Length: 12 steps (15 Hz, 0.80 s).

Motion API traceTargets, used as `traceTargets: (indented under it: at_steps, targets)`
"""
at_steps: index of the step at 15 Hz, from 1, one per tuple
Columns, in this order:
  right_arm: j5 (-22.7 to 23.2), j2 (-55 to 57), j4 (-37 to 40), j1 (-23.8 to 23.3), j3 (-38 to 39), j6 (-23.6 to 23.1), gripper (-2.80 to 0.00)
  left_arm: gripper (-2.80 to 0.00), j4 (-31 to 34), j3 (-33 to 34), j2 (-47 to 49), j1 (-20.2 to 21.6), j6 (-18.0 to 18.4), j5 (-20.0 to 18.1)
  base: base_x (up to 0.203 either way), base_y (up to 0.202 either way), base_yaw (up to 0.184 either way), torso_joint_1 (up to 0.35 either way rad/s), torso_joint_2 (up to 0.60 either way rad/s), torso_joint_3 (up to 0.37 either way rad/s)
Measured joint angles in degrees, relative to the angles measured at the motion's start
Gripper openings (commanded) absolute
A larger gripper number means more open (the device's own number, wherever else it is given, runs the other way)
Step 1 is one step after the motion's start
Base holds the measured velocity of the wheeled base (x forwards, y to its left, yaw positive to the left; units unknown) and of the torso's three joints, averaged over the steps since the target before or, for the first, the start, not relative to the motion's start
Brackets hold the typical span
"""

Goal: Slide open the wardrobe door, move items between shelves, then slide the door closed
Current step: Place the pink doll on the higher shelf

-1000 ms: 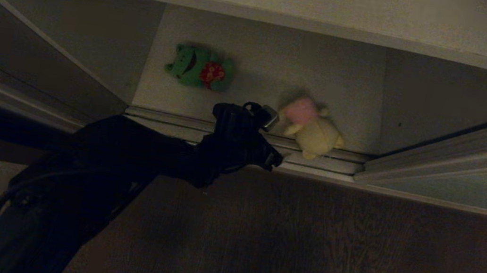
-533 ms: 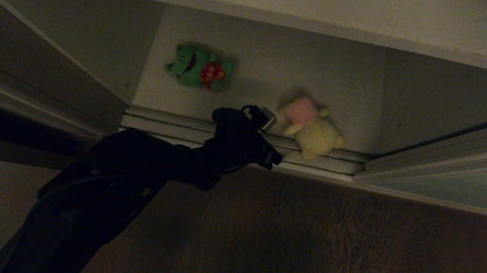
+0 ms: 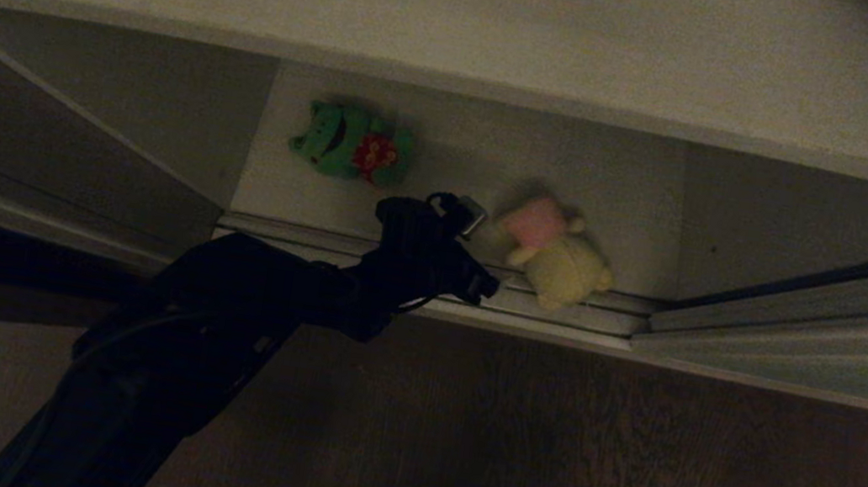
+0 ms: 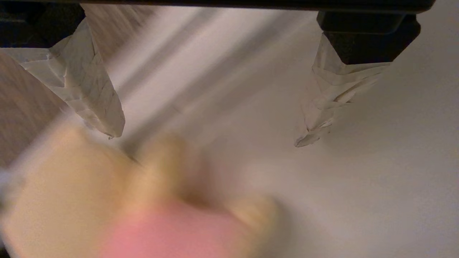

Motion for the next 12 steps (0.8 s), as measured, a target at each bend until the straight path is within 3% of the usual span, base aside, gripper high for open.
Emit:
traceTargets:
  at_steps: [12]
  targets:
    - [0.0,0.0,0.0,0.0,0.0,0.0,-2.8,0.0,0.1,-0.4,0.8,-0.1,-0.1,-5.1,0.008,0.0,0.0,0.0,0.0,0.0]
